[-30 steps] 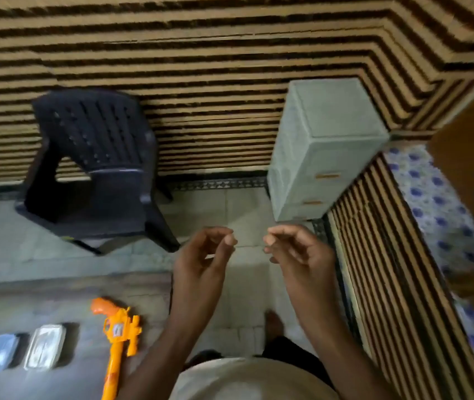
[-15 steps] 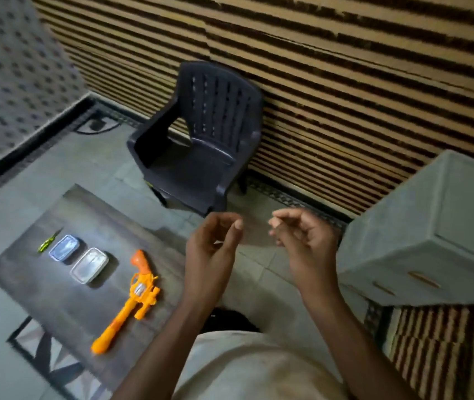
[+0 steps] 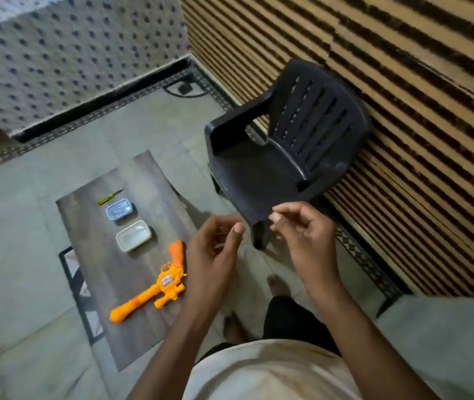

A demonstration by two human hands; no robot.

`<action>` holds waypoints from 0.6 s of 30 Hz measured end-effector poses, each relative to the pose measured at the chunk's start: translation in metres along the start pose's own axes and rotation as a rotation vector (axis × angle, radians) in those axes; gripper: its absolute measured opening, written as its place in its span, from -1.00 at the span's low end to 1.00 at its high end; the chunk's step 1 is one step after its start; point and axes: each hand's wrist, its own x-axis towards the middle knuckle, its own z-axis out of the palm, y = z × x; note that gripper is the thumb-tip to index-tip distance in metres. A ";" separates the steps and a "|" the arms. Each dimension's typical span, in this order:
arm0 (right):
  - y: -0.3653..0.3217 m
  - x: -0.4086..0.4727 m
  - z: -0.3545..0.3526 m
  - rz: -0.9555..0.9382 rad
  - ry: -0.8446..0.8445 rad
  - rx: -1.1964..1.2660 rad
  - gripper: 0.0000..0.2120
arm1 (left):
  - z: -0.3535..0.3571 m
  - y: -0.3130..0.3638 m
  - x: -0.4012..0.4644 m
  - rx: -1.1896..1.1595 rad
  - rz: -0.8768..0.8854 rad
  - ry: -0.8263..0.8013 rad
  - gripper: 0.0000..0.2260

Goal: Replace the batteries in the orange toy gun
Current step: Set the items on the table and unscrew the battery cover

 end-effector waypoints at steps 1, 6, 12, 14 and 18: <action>0.001 0.017 0.008 0.002 -0.049 -0.003 -0.91 | 0.001 -0.003 0.007 0.003 -0.015 0.047 -0.94; 0.001 0.089 0.041 -0.055 -0.314 -0.058 -0.89 | 0.007 -0.005 0.040 0.047 -0.064 0.308 -0.88; -0.025 0.151 0.086 -0.137 -0.646 -0.120 -0.89 | 0.011 0.009 0.068 0.009 -0.136 0.617 -0.93; -0.031 0.158 0.106 -0.168 -0.754 -0.142 -0.87 | 0.008 0.011 0.068 -0.009 -0.148 0.718 -0.94; -0.032 0.157 0.136 -0.185 -0.880 -0.171 -0.89 | -0.006 0.010 0.066 -0.003 -0.164 0.852 -0.95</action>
